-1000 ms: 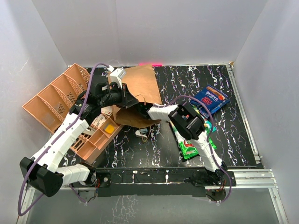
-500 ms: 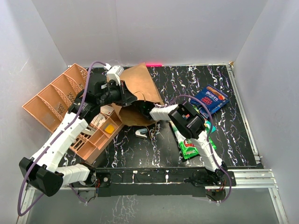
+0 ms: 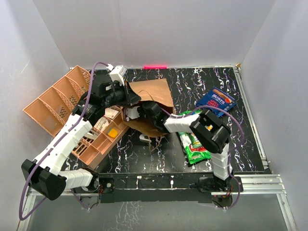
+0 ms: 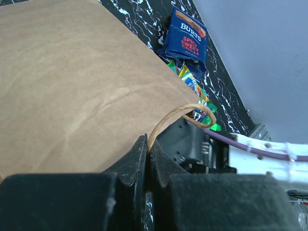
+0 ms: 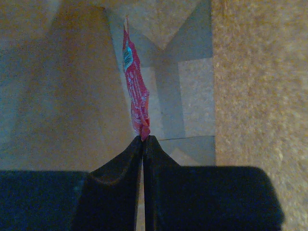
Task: Take the snacks out of the paper bag
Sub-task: Pick up the snack from the paper bag.
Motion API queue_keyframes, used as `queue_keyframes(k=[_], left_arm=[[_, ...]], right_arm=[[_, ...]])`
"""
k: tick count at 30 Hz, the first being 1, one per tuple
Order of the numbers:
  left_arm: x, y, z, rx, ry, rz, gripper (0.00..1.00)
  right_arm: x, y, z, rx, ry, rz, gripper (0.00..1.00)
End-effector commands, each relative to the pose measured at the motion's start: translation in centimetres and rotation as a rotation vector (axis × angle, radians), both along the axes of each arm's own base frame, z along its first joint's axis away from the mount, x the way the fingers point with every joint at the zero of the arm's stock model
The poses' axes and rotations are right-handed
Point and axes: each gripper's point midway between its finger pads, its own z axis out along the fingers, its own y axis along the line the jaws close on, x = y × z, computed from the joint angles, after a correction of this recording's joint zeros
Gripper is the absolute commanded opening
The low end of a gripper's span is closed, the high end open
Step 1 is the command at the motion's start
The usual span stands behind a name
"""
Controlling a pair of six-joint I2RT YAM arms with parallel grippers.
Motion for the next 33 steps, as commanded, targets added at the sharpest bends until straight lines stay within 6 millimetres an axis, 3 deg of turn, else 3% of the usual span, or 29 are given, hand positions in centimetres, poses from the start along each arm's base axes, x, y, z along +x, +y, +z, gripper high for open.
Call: queue_keyframes(k=[1,6,10,14,21,26,27,33], left_arm=[[0.5,-0.1,2.4,-0.028,-0.061,0.008,0.00],[0.6,-0.3,3.0,-0.039,-0.070,0.002,0.00],[0.7,-0.3,3.3,-0.037,-0.075,0.004,0.00],[0.5,-0.4,3.8,-0.051,-0.079,0.000,0.00],[1.1,-0.8,4.7,-0.105,-0.045,0.034,0.00],[1.9,-1.5,6.0,-0.171,0.003,0.066,0.00],[2.2,-2.0,7.2,-0.233,0.029,0.080,0.00],[4.0,-3.2,10.2,-0.402,0.095,0.145,0.00]], right_arm=[[-2.9,0.6,3.2,0.140,0.046,0.055,0.07],[-7.3,0.4,3.2,0.197,0.154,0.125,0.08],[-10.4,-0.7,4.6,0.260,0.228,0.123,0.07],[-13.3,-2.2,7.0,0.363,0.293,0.111,0.07],[-20.2,-4.4,10.9,0.480,0.518,0.190,0.08],[-24.5,-7.4,17.2,0.683,0.603,0.203,0.07],[-24.7,-9.5,20.9,0.829,0.586,0.133,0.08],[-24.6,-16.0,29.7,1.195,0.471,-0.047,0.07]])
